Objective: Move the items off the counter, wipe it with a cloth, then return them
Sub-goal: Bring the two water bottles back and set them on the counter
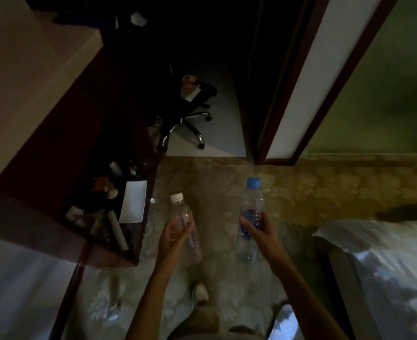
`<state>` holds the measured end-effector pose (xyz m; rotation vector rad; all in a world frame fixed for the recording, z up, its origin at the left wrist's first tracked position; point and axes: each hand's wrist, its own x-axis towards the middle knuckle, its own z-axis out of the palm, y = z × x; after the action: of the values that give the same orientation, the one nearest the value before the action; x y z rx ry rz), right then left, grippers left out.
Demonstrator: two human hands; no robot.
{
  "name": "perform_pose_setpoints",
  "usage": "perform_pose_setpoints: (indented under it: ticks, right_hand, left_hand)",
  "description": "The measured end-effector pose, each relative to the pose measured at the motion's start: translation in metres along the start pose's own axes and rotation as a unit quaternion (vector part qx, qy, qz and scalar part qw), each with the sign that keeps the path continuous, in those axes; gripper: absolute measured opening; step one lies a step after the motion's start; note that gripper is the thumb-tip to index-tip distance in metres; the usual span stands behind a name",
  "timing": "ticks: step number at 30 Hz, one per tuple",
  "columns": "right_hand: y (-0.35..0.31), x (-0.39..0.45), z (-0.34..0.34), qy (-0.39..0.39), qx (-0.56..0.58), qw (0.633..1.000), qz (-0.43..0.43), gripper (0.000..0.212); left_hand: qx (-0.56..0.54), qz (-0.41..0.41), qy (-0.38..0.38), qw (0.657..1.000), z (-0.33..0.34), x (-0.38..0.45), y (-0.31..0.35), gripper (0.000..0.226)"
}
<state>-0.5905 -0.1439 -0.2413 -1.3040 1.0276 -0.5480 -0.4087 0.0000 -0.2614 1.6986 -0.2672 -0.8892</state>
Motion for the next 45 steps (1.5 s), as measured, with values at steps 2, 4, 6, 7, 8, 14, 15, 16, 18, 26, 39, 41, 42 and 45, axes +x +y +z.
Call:
perform_pose_setpoints:
  ticks: [2,4,6,7,8,14,15,16,18,26,39,41,42,45]
  right_hand:
    - [-0.037,0.051,0.005,-0.001,0.005,1.000,-0.018,0.036]
    - [-0.067,0.093,0.012,-0.004,0.007,1.000,-0.029,0.033]
    - [-0.083,0.141,0.019,-0.022,0.003,0.999,-0.029,0.029]
    - [-0.086,0.165,0.023,-0.031,0.000,0.999,-0.023,0.028]
    - [-0.090,0.188,0.028,-0.041,-0.003,0.999,-0.015,0.028]
    - [-0.137,0.364,0.075,-0.140,-0.025,0.990,-0.026,0.038]
    - [-0.155,0.391,0.087,-0.166,-0.034,0.985,-0.030,0.038]
    - [-0.174,0.415,0.102,-0.189,-0.035,0.981,-0.037,0.042]
    - [-0.223,0.458,0.135,-0.239,-0.028,0.969,-0.063,0.066]
    - [-0.369,0.547,0.293,-0.406,-0.017,0.899,-0.162,0.076]
    - [-0.533,0.594,0.544,-0.487,0.041,0.836,-0.250,0.038]
    - [-0.535,0.607,0.580,-0.478,0.028,0.840,-0.256,0.043]
    - [-0.536,0.614,0.598,-0.474,0.019,0.840,-0.262,0.045]
    - [-0.539,0.640,0.652,-0.469,-0.008,0.838,-0.280,0.051]
  left_hand:
    - [-0.008,-0.007,0.021,1.000,0.000,0.055,0.035,0.075]
    - [-0.012,0.004,0.020,1.000,0.003,0.101,0.070,0.070]
    - [-0.007,0.013,0.016,1.000,0.009,0.144,0.100,0.064]
    - [0.001,0.015,0.020,1.000,0.012,0.162,0.110,0.055]
    - [0.003,0.018,0.018,1.000,0.015,0.183,0.116,0.050]
    - [0.001,0.055,0.086,0.995,0.038,0.303,0.166,0.058]
    - [-0.010,0.056,0.106,0.993,0.038,0.319,0.181,0.048]
    - [-0.027,0.058,0.123,0.990,0.035,0.331,0.199,0.033]
    - [-0.052,0.089,0.166,0.981,0.027,0.354,0.246,0.024]
    - [-0.096,0.227,0.335,0.909,-0.060,0.391,0.391,0.039]
    - [0.034,0.303,0.481,0.822,-0.273,0.485,0.541,0.032]
    - [0.025,0.286,0.496,0.820,-0.297,0.504,0.545,0.035]
    - [0.025,0.276,0.498,0.822,-0.308,0.514,0.548,0.035]
    - [0.028,0.255,0.511,0.820,-0.334,0.541,0.556,0.039]
